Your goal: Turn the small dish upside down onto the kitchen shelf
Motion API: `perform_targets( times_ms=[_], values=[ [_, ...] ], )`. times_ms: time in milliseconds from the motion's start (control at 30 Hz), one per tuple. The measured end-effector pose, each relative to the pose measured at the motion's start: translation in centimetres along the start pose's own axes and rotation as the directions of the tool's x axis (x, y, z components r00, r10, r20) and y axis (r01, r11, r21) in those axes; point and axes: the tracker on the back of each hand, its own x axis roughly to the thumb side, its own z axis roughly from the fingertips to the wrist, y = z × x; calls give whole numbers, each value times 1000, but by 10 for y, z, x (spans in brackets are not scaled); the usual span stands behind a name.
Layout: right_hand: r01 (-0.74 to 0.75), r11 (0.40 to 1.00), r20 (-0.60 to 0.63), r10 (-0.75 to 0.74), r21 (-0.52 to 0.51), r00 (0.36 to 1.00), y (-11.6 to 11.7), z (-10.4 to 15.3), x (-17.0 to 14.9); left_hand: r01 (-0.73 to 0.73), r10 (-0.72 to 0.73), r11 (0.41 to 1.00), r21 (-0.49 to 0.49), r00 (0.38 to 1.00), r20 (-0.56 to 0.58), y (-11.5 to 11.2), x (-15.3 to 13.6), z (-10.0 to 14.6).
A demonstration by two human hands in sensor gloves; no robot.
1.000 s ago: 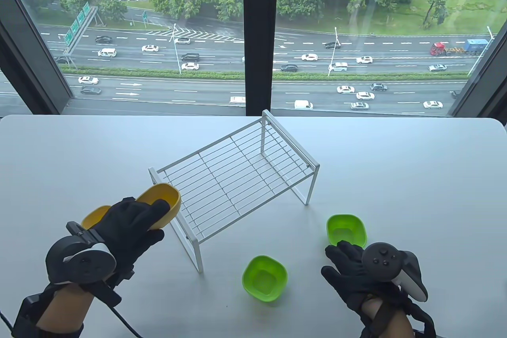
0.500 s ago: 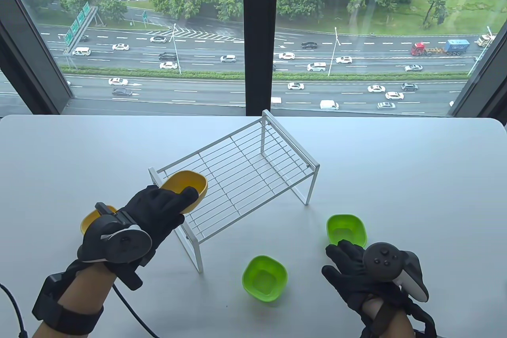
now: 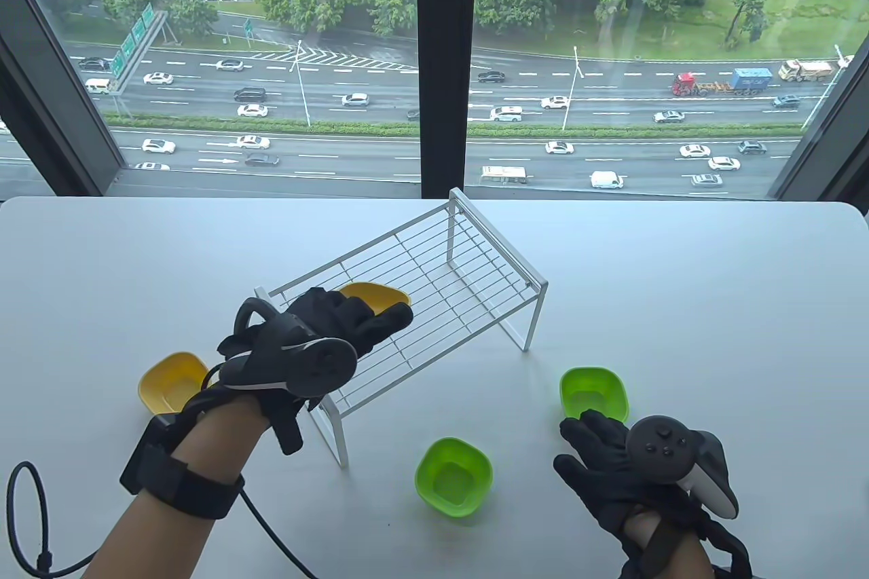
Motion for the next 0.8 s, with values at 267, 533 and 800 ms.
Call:
perform_targets(
  times_ms=[267, 533, 800],
  values=[
    [5, 1000, 6, -5, 3, 1000, 0, 1, 0, 11, -13, 995, -97, 1000, -28, -2, 8, -37],
    [4, 1000, 15, -4, 14, 1000, 1, 2, 1, 26, -35, 973, -230, 999, -38, -12, 13, -64],
    [3, 1000, 14, -4, 27, 1000, 3, 2, 2, 48, -62, 945, -323, 998, -32, -19, 17, -86]
  ],
)
